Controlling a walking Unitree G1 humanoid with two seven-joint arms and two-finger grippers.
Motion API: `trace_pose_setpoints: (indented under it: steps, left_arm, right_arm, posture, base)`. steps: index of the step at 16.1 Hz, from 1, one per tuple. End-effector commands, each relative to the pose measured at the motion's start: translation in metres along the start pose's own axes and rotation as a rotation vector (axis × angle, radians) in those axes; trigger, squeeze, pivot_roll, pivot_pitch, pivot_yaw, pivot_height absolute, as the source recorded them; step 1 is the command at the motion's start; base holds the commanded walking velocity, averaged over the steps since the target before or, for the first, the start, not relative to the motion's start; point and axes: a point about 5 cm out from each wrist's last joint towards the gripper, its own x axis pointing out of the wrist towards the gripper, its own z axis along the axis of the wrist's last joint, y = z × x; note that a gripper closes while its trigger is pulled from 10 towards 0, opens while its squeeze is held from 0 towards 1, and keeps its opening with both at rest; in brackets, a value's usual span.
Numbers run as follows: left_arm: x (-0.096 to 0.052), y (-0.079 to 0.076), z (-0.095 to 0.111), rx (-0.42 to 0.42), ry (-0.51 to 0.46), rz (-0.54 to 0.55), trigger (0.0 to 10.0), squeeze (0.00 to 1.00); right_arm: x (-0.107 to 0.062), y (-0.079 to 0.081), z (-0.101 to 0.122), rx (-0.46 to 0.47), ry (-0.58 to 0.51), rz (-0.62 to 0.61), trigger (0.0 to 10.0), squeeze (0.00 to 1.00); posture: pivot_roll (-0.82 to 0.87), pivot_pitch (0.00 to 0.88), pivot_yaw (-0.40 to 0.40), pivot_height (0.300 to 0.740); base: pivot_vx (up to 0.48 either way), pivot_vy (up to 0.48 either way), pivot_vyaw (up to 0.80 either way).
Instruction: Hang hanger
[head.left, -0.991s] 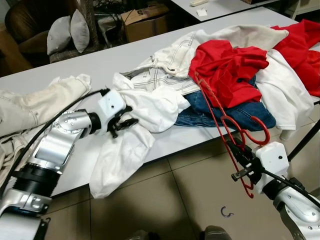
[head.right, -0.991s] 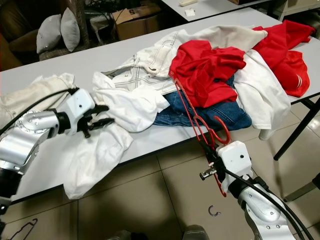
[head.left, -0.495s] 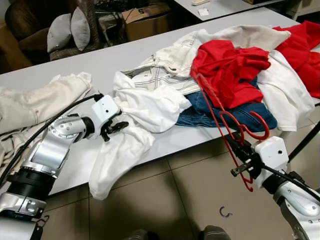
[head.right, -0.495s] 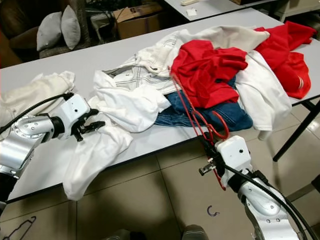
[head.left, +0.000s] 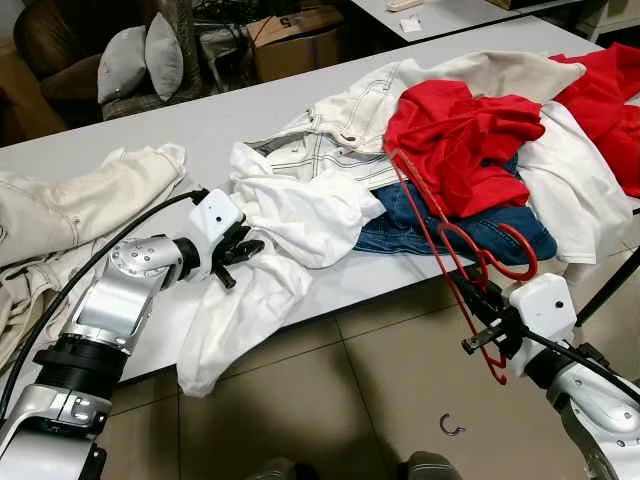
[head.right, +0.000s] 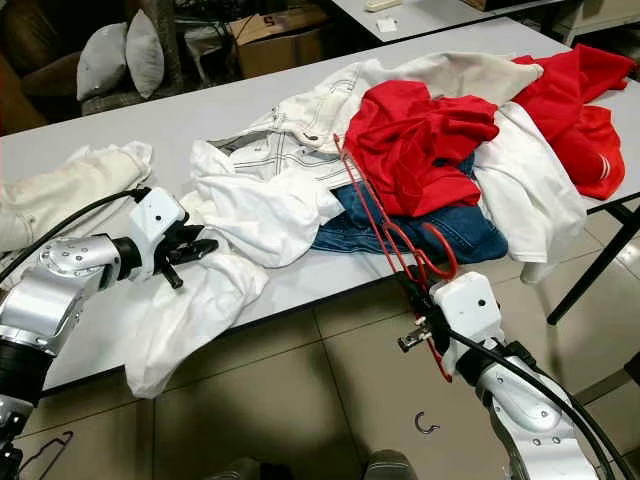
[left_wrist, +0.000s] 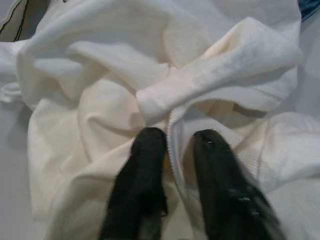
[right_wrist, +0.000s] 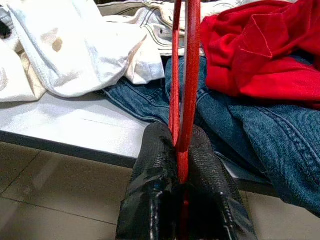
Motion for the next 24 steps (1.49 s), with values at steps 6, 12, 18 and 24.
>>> trace_pose_setpoints:
  steps: [6,12,18,24]
  left_arm:
    - [-0.007,0.012,0.002,0.018,0.013,0.042,0.0,0.00]
    - [-0.009,0.009,0.003,-0.006,0.003,-0.003,0.0,0.00]
    - [-0.022,0.062,0.058,-0.047,-0.268,0.349,0.0,0.00]
    - [-0.033,0.077,0.112,0.153,-0.377,0.382,0.0,0.00]
  right_arm:
    - [0.001,0.001,0.002,0.001,-0.006,0.009,10.0,0.00]
    - [0.002,0.002,0.002,-0.001,-0.011,0.018,10.0,0.00]
    - [-0.003,0.002,0.013,0.007,-0.056,0.081,10.0,0.00]
    - [-0.034,0.019,0.049,0.183,-0.183,0.412,10.0,0.00]
  posture:
    - [-0.20,0.000,0.143,0.740]
    - [-0.20,0.000,0.142,0.740]
    - [-0.21,0.000,0.150,0.740]
    - [-0.23,0.000,0.172,0.740]
  base:
    - [0.000,0.000,0.00]
    - [0.000,0.000,0.00]
    - [0.000,0.000,0.00]
    - [0.000,0.000,0.00]
